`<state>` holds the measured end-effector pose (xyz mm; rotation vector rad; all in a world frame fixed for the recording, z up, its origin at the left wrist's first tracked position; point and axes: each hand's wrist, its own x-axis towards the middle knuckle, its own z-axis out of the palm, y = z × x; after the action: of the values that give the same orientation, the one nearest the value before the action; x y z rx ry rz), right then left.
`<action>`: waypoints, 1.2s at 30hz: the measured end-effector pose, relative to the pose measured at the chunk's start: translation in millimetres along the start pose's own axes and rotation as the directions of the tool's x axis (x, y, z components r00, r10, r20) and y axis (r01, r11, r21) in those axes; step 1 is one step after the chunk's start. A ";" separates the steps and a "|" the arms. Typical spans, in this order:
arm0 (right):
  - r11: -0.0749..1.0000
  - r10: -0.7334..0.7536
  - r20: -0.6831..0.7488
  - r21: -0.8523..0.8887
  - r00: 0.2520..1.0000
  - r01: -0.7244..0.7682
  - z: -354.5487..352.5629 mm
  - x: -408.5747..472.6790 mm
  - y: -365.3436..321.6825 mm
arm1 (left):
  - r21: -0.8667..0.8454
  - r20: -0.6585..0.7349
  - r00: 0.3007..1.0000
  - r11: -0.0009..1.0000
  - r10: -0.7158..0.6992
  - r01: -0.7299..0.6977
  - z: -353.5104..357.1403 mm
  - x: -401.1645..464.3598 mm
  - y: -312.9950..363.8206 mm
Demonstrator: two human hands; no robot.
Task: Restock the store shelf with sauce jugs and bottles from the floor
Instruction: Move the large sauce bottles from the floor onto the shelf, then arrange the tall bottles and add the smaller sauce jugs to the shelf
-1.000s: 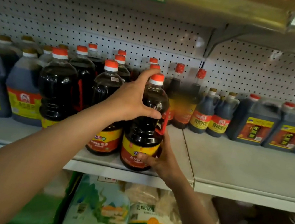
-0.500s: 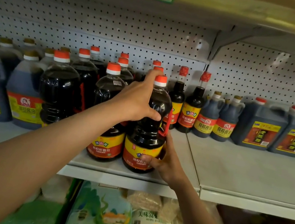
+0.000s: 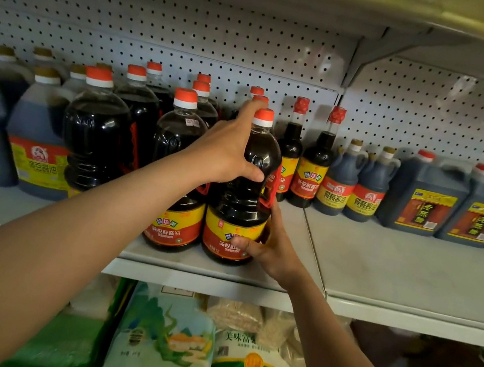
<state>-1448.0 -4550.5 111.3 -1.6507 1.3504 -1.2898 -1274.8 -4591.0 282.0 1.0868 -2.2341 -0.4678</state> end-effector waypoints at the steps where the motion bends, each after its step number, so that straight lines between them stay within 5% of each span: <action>1: 1.000 0.016 0.004 0.000 1.000 -0.016 -0.1 -0.8 -1.4 | -0.015 -0.004 1.000 1.000 0.004 -0.004 0.3 -2.4 1.6; 9: 0.975 0.211 -0.143 -0.041 0.967 -0.218 7.6 -27.8 -26.6 | -0.079 -0.105 0.994 0.996 0.027 -0.036 11.0 -31.9 7.8; 19: 0.832 0.305 -0.518 -0.264 0.799 -0.488 15.5 -137.0 -63.4 | -0.245 -0.124 0.992 0.968 0.030 -0.060 41.2 -106.4 -23.3; 26: 0.639 0.403 -0.594 -0.362 0.696 -0.679 67.3 -260.6 -61.3 | -0.278 0.157 0.985 0.961 0.066 -0.020 97.4 -208.0 -53.7; 31: 0.501 0.549 -0.595 -0.327 0.587 -0.801 107.1 -360.3 -45.2 | -0.209 0.419 0.907 0.977 0.042 0.051 143.3 -290.5 -69.2; 36: 0.475 0.613 -0.584 -0.267 0.533 -0.839 116.4 -431.3 -34.7 | -0.173 0.556 0.829 0.984 0.069 0.035 170.4 -348.3 -63.0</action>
<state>-1323.0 -4140.3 -18.3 -0.7885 2.5132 -0.7323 -1181.6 -4342.8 -7.9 0.9113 -2.6298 -1.0760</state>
